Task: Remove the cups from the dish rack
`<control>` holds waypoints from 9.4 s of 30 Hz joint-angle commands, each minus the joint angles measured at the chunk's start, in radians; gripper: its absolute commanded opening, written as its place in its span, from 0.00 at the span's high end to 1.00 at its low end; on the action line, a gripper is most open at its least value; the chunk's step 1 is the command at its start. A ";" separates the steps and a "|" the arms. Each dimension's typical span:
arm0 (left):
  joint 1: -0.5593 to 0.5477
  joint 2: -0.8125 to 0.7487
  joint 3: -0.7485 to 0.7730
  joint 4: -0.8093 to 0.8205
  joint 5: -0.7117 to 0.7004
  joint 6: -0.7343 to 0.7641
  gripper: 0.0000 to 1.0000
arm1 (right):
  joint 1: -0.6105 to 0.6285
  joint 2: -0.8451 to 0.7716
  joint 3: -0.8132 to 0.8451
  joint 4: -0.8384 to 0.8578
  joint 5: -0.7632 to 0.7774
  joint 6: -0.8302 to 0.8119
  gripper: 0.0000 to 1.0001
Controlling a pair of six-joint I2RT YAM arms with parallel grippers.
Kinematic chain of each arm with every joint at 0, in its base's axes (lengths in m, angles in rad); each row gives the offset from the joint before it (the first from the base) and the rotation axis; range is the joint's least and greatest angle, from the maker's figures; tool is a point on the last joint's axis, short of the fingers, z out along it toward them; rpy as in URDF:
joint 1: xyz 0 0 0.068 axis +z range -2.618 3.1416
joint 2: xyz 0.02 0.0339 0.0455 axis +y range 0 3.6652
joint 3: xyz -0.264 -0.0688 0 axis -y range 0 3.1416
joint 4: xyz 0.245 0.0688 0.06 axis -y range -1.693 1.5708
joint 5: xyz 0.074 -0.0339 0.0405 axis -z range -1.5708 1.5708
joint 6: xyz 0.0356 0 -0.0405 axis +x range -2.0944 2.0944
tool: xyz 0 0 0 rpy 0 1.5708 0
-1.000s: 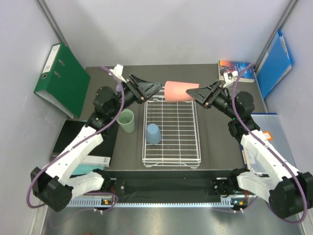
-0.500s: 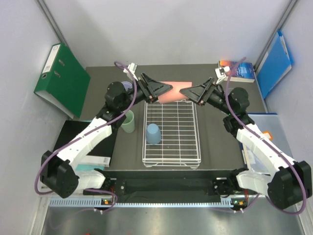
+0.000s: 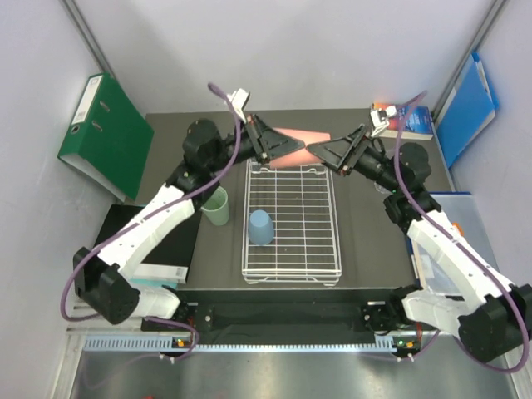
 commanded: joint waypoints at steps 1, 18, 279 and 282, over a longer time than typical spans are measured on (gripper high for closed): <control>0.009 0.128 0.271 -0.491 -0.186 0.340 1.00 | 0.006 -0.077 0.108 -0.330 0.274 -0.285 0.31; 0.009 0.708 1.089 -1.150 -0.898 0.735 1.00 | 0.006 -0.126 0.271 -0.932 0.703 -0.529 0.31; 0.647 0.283 0.644 -1.334 -0.909 0.573 1.00 | 0.087 0.049 0.219 -0.607 0.470 -0.521 0.29; 0.685 0.319 0.606 -1.334 -0.838 0.572 1.00 | 0.098 0.039 0.222 -0.616 0.485 -0.536 0.29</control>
